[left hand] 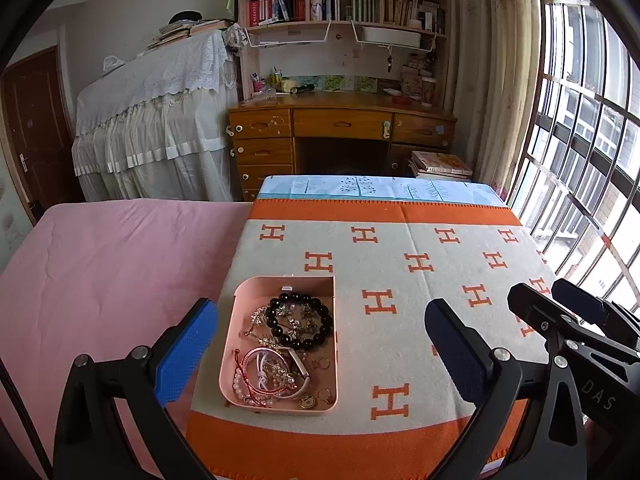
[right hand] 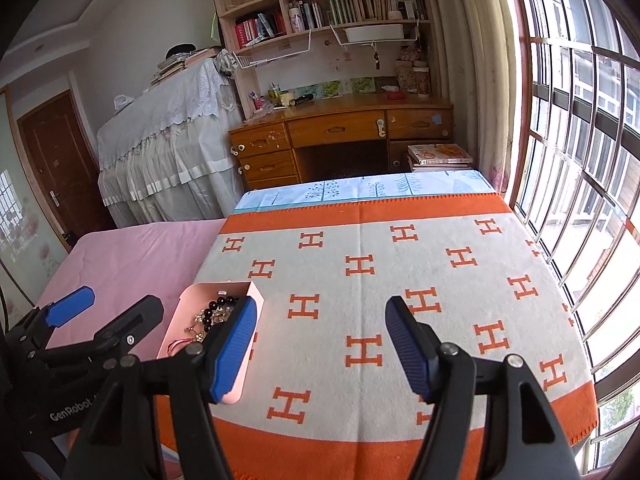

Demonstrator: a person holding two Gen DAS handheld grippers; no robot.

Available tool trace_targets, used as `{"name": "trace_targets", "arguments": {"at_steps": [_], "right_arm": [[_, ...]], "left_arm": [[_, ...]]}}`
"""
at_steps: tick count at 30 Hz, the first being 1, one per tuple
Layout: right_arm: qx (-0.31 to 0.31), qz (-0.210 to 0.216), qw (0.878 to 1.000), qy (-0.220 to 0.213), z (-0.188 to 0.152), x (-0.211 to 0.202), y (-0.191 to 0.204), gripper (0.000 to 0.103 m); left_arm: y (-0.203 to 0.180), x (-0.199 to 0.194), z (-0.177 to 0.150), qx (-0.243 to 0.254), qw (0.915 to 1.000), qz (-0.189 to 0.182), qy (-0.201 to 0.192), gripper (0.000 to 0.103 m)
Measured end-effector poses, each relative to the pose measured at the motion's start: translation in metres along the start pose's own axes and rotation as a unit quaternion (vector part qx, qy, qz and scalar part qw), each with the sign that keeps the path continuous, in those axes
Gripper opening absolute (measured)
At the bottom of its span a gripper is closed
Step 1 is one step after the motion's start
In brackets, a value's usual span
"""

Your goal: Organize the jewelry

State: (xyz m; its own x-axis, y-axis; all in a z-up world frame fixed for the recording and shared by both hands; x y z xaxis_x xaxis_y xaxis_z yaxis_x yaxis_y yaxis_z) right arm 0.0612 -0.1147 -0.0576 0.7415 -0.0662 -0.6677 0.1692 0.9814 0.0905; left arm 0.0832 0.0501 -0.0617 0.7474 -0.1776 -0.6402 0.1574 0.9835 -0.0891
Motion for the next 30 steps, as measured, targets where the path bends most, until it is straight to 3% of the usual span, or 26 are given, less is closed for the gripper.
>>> {"name": "trace_targets", "arguments": {"at_steps": [30], "right_arm": [[-0.006,0.003,1.0,0.001,-0.0007,0.0045,0.0068,0.067]], "left_arm": [[0.0068,0.0005,-0.0022,-0.016,0.9998,0.002,0.007,0.102]]}}
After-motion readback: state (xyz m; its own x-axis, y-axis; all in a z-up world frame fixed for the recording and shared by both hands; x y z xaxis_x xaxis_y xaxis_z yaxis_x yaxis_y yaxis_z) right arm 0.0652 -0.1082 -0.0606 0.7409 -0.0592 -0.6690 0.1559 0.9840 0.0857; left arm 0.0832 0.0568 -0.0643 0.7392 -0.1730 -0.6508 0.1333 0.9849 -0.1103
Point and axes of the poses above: each gripper's, at about its wrist camera, not at the fingertips, and x roughly the way its jaws point, y to its left, z to its top, the point moved 9 cm from there along x, roughly the way its jaws point, and after that the axes turned 8 degrees about -z, right-handed, at the moved point
